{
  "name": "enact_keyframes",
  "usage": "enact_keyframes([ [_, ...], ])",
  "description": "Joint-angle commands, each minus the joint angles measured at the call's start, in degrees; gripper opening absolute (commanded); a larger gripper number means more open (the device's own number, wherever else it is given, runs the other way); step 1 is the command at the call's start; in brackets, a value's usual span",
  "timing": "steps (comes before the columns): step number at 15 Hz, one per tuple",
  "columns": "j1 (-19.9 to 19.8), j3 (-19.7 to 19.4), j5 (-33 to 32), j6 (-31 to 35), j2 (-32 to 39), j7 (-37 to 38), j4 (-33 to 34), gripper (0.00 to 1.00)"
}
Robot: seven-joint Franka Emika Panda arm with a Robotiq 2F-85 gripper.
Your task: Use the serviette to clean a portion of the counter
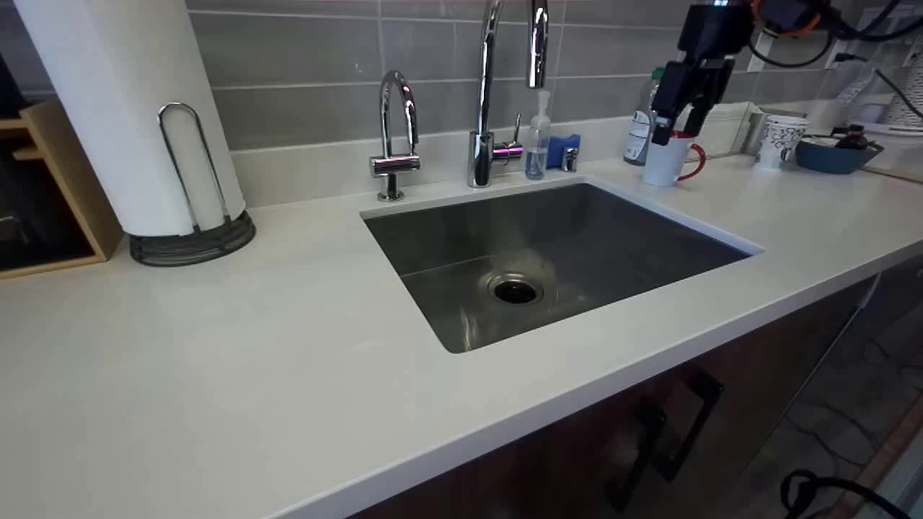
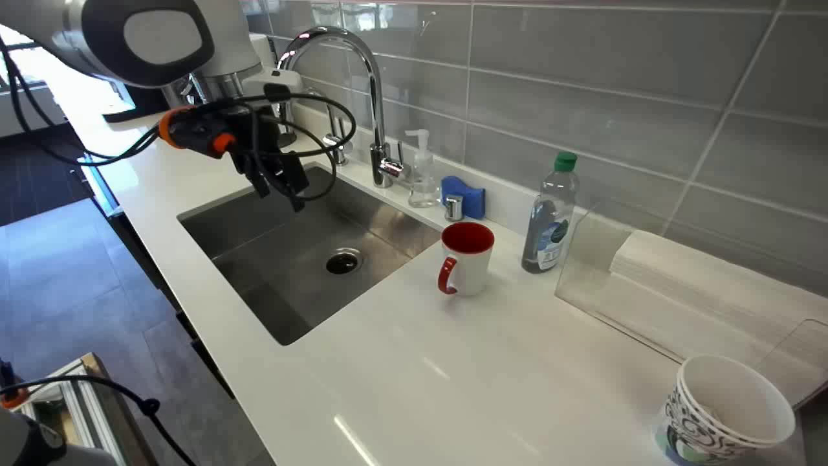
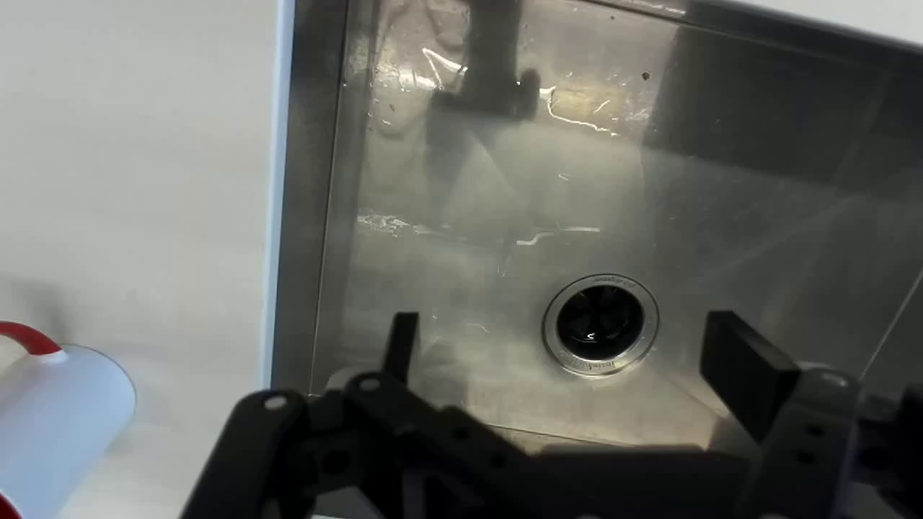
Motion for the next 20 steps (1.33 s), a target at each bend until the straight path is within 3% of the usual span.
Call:
enact_keyframes([
  [1, 0.3, -0.3, -0.1, -0.1, 0.0, 0.1, 0.1, 1.0],
  [8, -0.7, 0.2, -1.8, 1.1, 0.4, 2.3, 0.6, 1.0],
  [10, -1.9, -1.6, -0.3, 3.2, 1.5, 3.4, 3.2, 1.0],
  [14, -6.8, -6.3, 0.0, 4.5, 5.5, 5.5, 12.0, 1.0],
  [20, -13.7, -10.7, -5.0, 10.2, 16.9, 14.3, 27.1, 1.0],
])
